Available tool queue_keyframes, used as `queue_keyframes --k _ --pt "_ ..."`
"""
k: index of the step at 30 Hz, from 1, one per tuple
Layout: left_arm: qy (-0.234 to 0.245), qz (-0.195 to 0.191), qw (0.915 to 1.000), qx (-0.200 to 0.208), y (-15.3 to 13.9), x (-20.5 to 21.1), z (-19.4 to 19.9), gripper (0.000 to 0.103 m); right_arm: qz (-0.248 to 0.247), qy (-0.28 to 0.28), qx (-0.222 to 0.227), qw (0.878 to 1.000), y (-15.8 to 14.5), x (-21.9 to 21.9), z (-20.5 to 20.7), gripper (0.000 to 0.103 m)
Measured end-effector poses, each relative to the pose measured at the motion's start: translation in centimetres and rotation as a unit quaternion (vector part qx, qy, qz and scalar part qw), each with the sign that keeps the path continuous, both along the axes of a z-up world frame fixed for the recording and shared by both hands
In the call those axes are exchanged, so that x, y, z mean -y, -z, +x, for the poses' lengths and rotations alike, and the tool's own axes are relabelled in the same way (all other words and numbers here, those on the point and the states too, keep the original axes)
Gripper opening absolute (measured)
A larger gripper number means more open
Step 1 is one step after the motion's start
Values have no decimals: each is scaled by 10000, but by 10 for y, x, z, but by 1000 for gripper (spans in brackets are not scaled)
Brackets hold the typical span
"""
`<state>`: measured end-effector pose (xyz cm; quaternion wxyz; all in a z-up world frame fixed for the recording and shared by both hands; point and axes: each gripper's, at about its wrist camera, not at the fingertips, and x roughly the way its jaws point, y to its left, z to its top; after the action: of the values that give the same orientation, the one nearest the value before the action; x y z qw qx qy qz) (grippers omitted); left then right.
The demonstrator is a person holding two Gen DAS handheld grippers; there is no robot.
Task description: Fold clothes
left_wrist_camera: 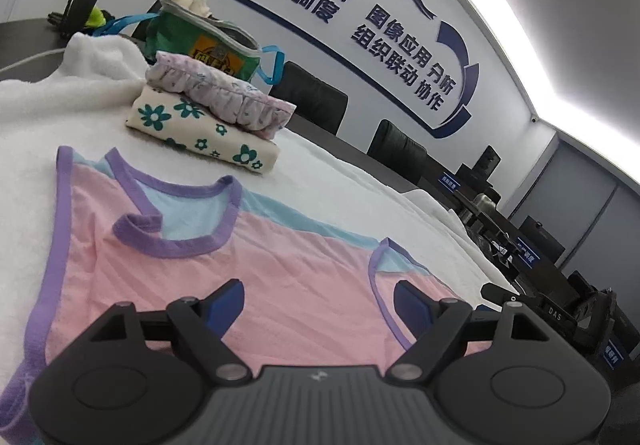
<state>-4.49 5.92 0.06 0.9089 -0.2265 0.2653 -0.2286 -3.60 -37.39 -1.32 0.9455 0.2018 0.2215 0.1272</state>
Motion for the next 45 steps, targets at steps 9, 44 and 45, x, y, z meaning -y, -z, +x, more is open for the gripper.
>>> queue_keyframes --k 9,44,45 --pt "163 99 9998 -50 0 5 3 81 135 30 162 9998 -1 3 -6 102" --pt "1219 2461 9600 541 -21 28 -94 1 -2514 -2705 871 9252 3 -46 -113 3" --pt "1229 2439 9604 546 -25 27 -89 1 -2544 -2690 911 9245 -1 -46 -108 3"
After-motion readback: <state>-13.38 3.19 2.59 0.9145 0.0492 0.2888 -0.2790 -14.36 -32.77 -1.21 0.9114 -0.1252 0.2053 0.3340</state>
